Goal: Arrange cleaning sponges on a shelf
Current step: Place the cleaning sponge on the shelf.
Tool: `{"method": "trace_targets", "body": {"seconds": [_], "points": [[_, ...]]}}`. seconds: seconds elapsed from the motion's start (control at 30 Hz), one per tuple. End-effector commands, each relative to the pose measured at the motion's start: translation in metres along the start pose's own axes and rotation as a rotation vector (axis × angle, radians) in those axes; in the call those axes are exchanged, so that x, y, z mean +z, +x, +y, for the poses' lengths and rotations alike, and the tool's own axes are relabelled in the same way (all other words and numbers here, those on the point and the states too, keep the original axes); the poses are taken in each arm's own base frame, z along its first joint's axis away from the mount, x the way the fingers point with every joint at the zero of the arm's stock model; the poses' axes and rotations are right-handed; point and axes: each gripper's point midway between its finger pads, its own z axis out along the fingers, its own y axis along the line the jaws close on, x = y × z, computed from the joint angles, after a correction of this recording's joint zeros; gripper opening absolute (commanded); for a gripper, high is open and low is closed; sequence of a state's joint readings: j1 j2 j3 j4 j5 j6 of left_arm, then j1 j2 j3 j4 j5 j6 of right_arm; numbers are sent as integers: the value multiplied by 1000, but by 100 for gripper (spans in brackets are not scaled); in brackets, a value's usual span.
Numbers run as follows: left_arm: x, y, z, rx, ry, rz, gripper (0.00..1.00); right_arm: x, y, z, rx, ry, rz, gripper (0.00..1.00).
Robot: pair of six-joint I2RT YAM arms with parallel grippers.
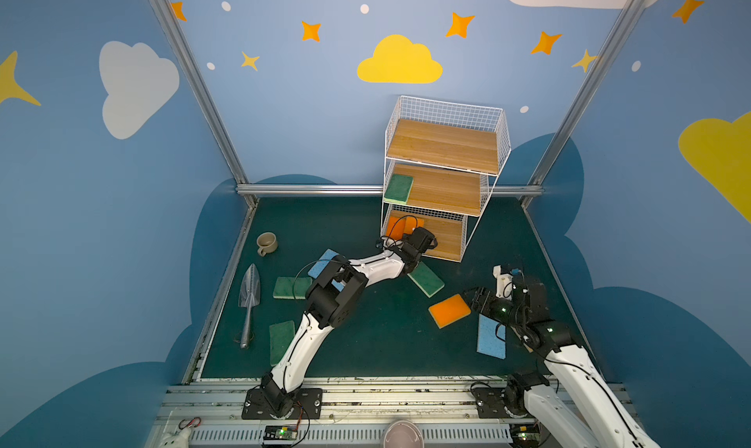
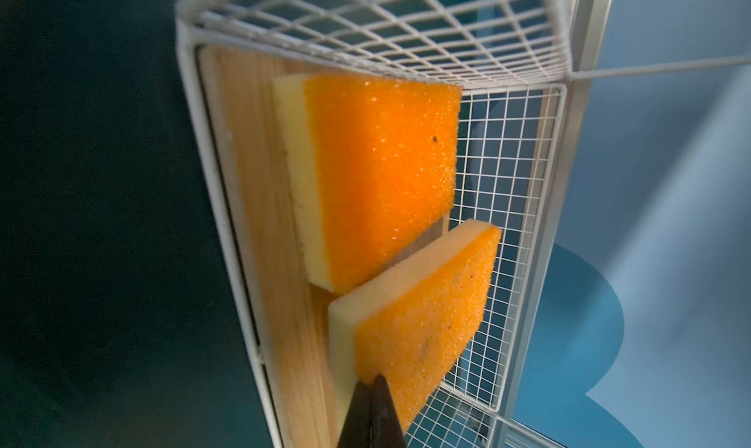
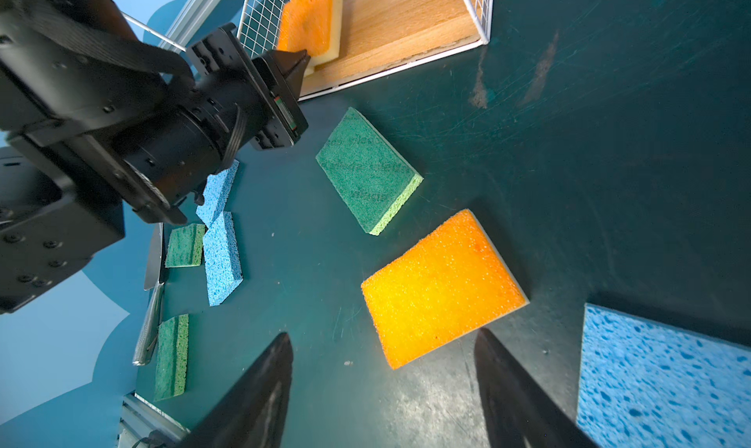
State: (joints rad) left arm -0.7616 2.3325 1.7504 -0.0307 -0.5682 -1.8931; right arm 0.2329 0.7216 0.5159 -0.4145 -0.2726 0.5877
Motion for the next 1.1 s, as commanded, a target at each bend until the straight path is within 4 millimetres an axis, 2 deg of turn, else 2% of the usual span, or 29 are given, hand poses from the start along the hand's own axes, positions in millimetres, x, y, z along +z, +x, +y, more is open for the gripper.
{"method": "trace_targets", "body": {"seconds": [0.0, 0.13, 0.23, 0.57, 1.07], "points": [[2, 4, -1, 57, 1, -2, 3, -2, -7, 8, -12, -22, -18, 70], [-4, 8, -14, 73, 33, 9, 3, -2, -7, 8, -12, -23, -18, 70], [-6, 9, -16, 77, 36, 9, 3, -3, -6, 8, -12, -23, -18, 70], [7, 20, -1, 57, -2, 17, 3, -3, -5, 8, -12, -25, -13, 70], [11, 1, 18, 44, -56, -41, 3, -2, -3, 7, -14, -26, -5, 70]]}}
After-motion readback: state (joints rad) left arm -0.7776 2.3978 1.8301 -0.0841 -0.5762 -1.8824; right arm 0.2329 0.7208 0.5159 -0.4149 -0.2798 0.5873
